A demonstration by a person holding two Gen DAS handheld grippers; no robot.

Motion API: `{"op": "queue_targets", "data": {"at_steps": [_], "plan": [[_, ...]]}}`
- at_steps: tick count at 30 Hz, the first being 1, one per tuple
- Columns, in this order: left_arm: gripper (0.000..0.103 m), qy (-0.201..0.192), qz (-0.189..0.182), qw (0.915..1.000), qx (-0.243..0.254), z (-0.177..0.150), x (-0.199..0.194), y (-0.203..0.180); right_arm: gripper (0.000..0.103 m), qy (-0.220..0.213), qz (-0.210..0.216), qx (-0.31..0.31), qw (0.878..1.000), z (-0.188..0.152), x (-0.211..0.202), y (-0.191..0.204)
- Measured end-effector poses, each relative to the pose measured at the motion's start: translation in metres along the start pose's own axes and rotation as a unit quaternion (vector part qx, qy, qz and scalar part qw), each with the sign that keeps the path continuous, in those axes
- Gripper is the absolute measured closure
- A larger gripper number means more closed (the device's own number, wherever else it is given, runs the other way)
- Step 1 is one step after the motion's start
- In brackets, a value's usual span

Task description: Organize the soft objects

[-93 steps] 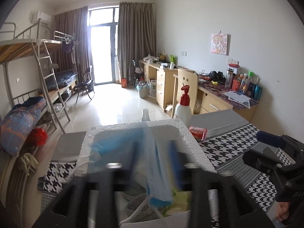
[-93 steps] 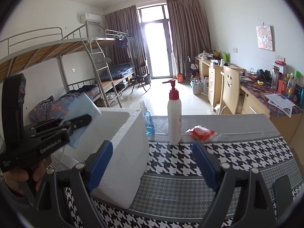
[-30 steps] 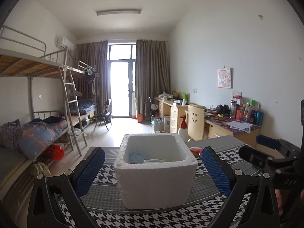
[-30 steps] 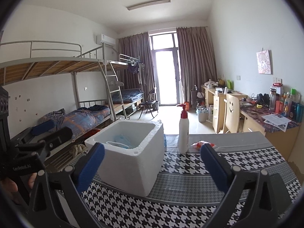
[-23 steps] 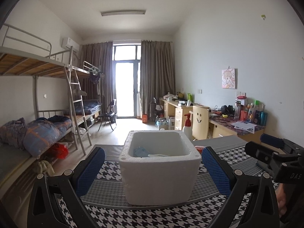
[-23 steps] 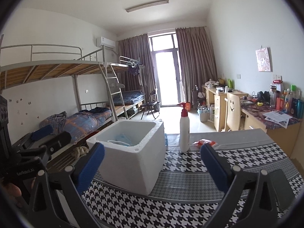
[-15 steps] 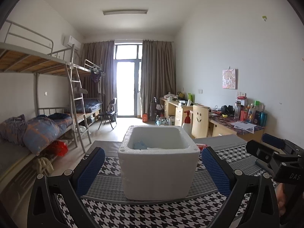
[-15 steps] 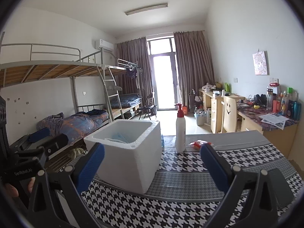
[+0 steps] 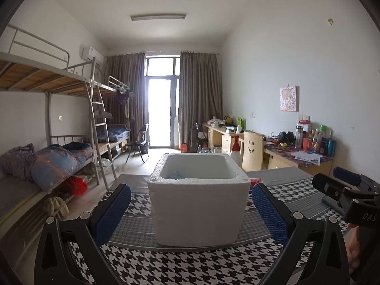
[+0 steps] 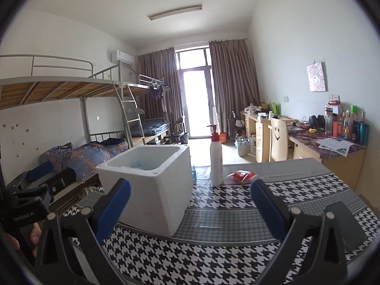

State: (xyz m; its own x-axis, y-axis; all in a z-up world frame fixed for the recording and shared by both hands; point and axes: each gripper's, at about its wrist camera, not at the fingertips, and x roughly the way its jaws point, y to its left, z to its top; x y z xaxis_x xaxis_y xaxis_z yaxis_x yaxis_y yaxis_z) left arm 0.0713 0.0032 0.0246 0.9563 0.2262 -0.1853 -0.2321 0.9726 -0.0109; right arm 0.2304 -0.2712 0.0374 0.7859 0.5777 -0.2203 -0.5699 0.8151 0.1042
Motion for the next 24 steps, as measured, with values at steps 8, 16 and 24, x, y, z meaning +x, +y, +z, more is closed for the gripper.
{"op": "queue_targets", "data": {"at_steps": [8,16,24], "plan": [[0.001,0.005,-0.005,1.0000,0.000,-0.0021,0.0028,0.0032,0.001,0.003,0.000,-0.015,1.000,-0.0045,0.0018,0.0039],[0.001,0.012,-0.006,0.9999,0.003,-0.0018,0.0038,0.0004,0.001,0.006,-0.001,-0.012,1.000,-0.0046,0.0021,0.0025],[0.001,0.014,-0.008,0.9999,0.004,-0.0019,0.0039,-0.0007,0.001,0.009,0.000,-0.009,1.000,-0.0046,0.0035,0.0009]]}}
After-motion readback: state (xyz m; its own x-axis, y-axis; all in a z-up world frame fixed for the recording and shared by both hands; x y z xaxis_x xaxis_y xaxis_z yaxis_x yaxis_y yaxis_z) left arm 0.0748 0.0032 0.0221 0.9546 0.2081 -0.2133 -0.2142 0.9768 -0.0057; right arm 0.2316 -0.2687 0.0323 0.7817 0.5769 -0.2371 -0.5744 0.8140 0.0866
